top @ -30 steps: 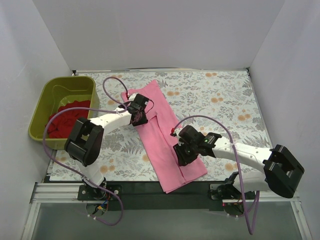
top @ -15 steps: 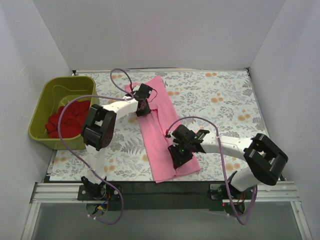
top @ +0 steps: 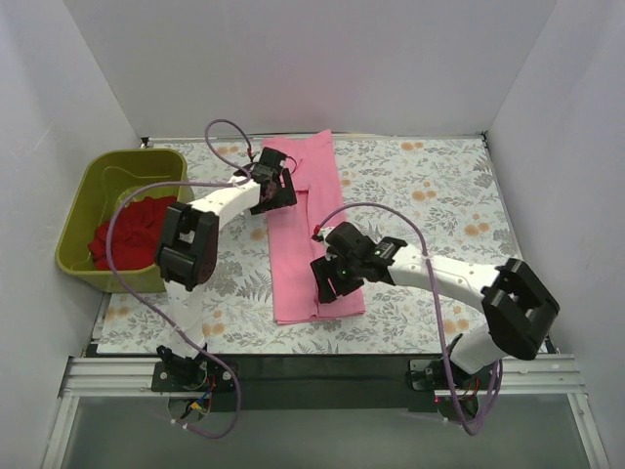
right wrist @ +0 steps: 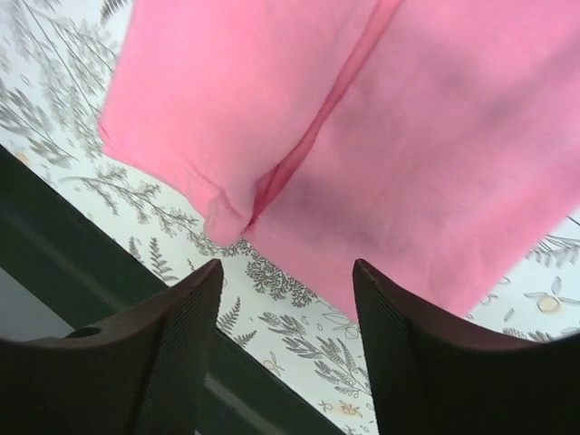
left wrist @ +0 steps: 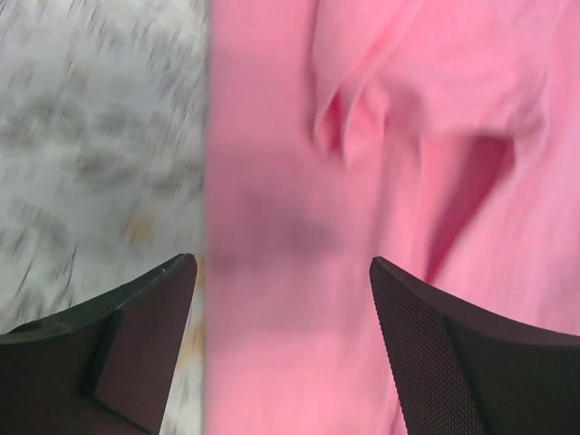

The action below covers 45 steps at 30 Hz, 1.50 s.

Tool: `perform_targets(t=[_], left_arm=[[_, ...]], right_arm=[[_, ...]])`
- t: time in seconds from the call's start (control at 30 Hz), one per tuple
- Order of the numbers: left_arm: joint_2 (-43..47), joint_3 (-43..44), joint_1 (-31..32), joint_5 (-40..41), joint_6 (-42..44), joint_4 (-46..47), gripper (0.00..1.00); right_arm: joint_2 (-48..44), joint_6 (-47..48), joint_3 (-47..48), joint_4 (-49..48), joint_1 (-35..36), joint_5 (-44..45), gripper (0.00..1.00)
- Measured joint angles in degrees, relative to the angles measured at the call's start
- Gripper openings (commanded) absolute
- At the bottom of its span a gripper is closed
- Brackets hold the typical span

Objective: Fold and stack the t-shirts
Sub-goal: Fold the tshirt

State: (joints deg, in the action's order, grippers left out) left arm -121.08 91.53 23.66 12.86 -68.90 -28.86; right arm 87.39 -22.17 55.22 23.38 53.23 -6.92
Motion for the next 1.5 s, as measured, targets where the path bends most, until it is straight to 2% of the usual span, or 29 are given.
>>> perform_targets(t=[0.1,0.17,0.27,0.4,0.6,0.83,1.23,1.3,1.33,1.37,1.4,1.47,1.5], left_arm=[[11.5,-8.1,1.0,-0.8,-2.6,-4.0,0.74],[21.5,-14.7,2.2,-1.8,-4.6,-5.4,0.74],[36.6,-25.4,5.4,-3.5,-8.4,-7.6,0.73],[45.2,-36.5,10.8,-6.0,-14.0,-10.2,0.68],[46.0,-48.1,17.5,-8.6,-22.1,-13.8,0.62],[44.4,-48.5,19.0,-8.7,-25.2,-13.0,0.59],[37.7,-47.2,22.9,-8.6,-27.2,-13.9,0.47],[36.8,-46.7,23.1,-8.6,-27.3,-14.5,0.4],[36.5,-46.5,23.2,-8.6,-27.3,-14.8,0.38],[36.3,-46.3,23.4,-8.7,-27.3,-15.1,0.28],[36.2,-46.3,23.5,-8.7,-27.6,-15.1,0.22],[35.7,-46.2,23.6,-9.4,-27.8,-14.9,0.1],[35.6,-46.1,23.8,-9.8,-27.8,-14.4,0.01]], right_arm=[[-7.0,-0.7,-2.3,1.5,-1.3,3.2,0.58],[-11.7,-1.4,-5.0,2.6,-3.4,4.8,0.53],[-15.9,-2.6,-9.5,3.8,-7.3,6.3,0.5],[-16.3,-3.9,-13.2,5.8,-9.1,7.1,0.49],[-15.3,-5.3,-13.9,5.2,-9.1,7.1,0.45],[-12.6,-6.4,-16.2,1.6,-9.1,5.6,0.43],[-9.3,-6.8,-16.7,-0.8,-9.1,3.4,0.4],[-8.9,-7.0,-16.6,-1.1,-9.1,3.1,0.36],[-8.6,-7.1,-16.5,-1.2,-9.1,2.9,0.3],[-8.3,-7.1,-16.4,-1.3,-9.2,2.6,0.26],[-7.8,-7.2,-16.3,-1.4,-9.2,2.3,0.15],[-7.1,-7.5,-16.2,-1.7,-9.2,1.8,0.07],[-7.0,-7.5,-16.2,-1.7,-9.2,1.5,0.04]])
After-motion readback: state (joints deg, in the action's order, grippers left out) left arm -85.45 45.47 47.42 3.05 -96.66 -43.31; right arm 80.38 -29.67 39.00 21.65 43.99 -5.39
